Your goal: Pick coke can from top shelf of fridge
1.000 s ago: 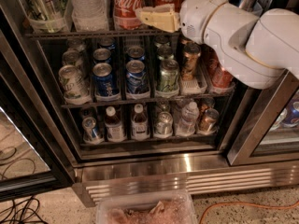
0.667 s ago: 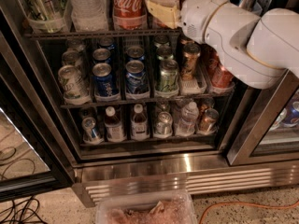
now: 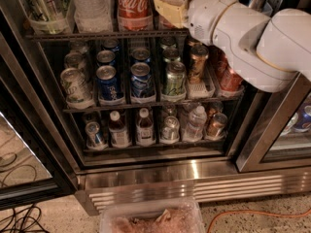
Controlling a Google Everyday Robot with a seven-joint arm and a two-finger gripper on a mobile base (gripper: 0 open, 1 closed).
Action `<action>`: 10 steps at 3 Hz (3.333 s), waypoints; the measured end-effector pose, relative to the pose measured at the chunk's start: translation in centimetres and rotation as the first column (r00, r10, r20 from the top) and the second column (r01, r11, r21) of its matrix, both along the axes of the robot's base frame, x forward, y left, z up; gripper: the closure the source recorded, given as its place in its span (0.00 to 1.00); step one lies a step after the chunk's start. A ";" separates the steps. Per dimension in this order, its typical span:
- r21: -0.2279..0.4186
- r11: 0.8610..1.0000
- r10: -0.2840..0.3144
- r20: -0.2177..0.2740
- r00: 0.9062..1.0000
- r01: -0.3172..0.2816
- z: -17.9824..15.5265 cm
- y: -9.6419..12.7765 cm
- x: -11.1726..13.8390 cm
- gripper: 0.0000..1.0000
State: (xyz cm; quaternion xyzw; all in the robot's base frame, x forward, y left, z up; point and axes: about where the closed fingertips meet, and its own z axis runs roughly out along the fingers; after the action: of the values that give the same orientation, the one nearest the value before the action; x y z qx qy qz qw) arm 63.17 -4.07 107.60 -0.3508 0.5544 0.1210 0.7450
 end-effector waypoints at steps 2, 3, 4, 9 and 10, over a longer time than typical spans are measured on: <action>0.000 1.000 0.000 0.000 1.000 0.000 0.0 0.0 0.0 1.00; -0.023 1.000 0.016 0.009 1.000 -0.016 0.6 0.3 -0.3 1.00; -0.039 0.999 0.023 0.031 0.999 -0.021 2.0 0.5 -0.8 1.00; 0.126 0.992 -0.009 0.160 0.987 -0.011 6.5 0.0 -2.3 1.00; 0.123 0.992 -0.036 0.140 0.989 0.019 6.3 -0.8 -4.4 1.00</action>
Offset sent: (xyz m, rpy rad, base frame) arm 0.0000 0.0000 0.0000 0.0000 0.0000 0.0000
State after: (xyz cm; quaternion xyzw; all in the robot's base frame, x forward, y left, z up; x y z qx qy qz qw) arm 58.77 -4.87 113.91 -0.3051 0.4962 0.1188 0.8041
